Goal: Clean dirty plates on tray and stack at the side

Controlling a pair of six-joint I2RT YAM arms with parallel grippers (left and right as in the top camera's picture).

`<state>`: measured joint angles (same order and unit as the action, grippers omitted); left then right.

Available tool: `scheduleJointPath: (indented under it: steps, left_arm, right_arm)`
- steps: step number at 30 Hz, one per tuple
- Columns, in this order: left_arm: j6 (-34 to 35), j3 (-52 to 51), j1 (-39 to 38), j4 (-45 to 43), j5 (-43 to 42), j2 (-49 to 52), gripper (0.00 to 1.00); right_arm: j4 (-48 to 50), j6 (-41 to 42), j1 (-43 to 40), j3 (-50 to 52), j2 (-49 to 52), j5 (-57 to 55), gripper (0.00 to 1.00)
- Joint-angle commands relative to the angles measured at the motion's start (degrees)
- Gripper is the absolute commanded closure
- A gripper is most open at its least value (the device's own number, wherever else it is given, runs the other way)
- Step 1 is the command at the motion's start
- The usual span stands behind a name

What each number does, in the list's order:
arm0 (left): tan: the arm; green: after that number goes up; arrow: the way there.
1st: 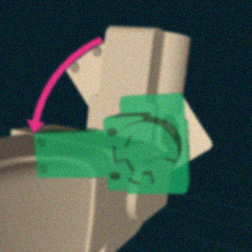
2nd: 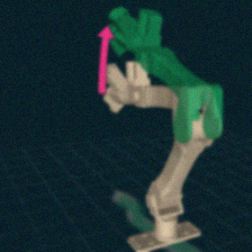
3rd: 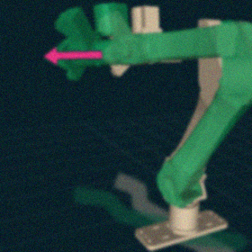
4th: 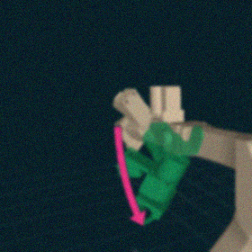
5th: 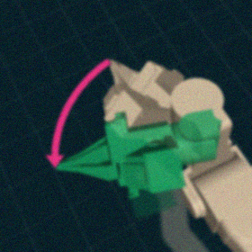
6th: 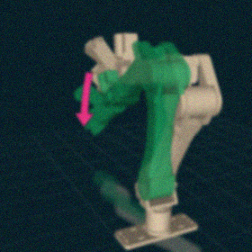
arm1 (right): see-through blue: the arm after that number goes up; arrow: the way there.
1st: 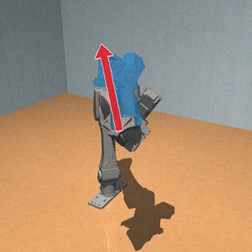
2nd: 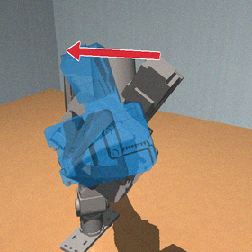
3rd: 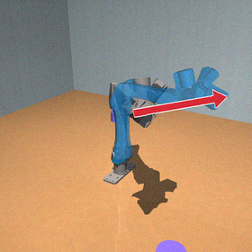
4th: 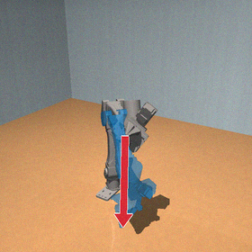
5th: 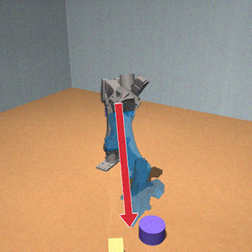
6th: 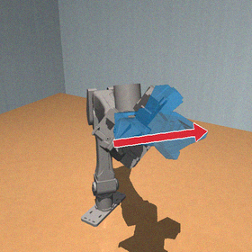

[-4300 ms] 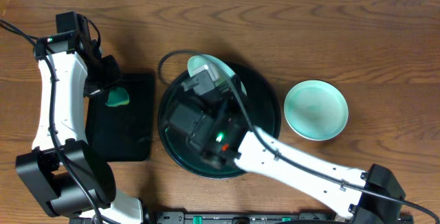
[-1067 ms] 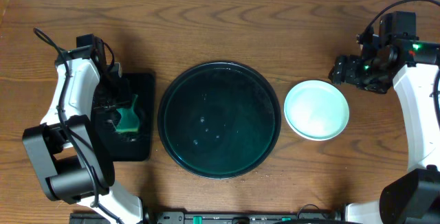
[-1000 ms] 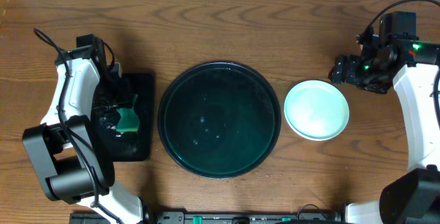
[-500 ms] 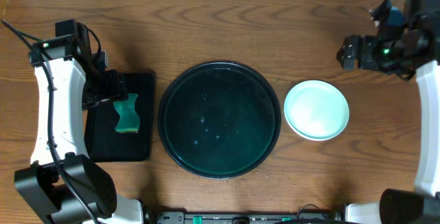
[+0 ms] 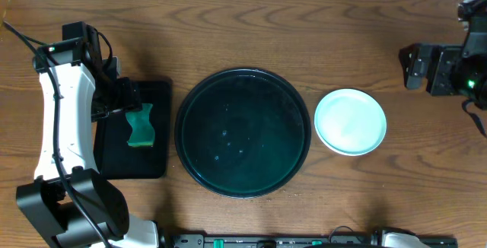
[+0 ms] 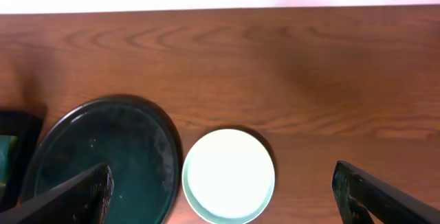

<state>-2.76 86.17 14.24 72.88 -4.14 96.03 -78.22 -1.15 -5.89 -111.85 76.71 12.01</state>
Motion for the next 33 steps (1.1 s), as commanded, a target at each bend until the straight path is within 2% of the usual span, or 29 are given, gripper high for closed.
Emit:
scheduleJointPath:
  steps: [1, 6, 11, 15, 23, 25, 27, 33]
  left_arm:
    - [0.9, 1.0, 0.2, 0.2, -0.1, 0.2, 0.26]
    - [0.9, 1.0, 0.2, 0.2, -0.1, 0.2, 0.26]
    - [0.9, 1.0, 0.2, 0.2, -0.1, 0.2, 0.26]
    - [0.9, 1.0, 0.2, 0.2, -0.1, 0.2, 0.26]
    - [0.9, 1.0, 0.2, 0.2, -0.1, 0.2, 0.26]
    - [0.9, 1.0, 0.2, 0.2, -0.1, 0.2, 0.26]
    - [0.9, 1.0, 0.2, 0.2, -0.1, 0.2, 0.26]
    - [0.9, 1.0, 0.2, 0.2, -0.1, 0.2, 0.26]
  right_arm:
    - [0.0, -1.1, 0.3, -0.6, -0.3, 0.3, 0.01]
    - [0.5, -1.8, 0.0, -0.2, -0.3, -1.4, 0.01]
    - [8.2, -4.4, -0.1, 6.4, -4.2, -1.4, 0.01]
    - [20.0, -5.2, 0.0, 21.2, -12.3, -1.0, 0.01]
    - [49.5, -5.4, 0.3, 59.9, -33.2, -1.0, 0.01]
    - [56.3, -8.1, 2.3, 69.3, -38.7, -1.2, 0.01]
    - [61.1, -10.3, 5.1, 76.4, -43.4, -2.8, 0.01]
    - [71.3, -9.3, 10.3, 93.7, -57.2, -7.6, 0.01]
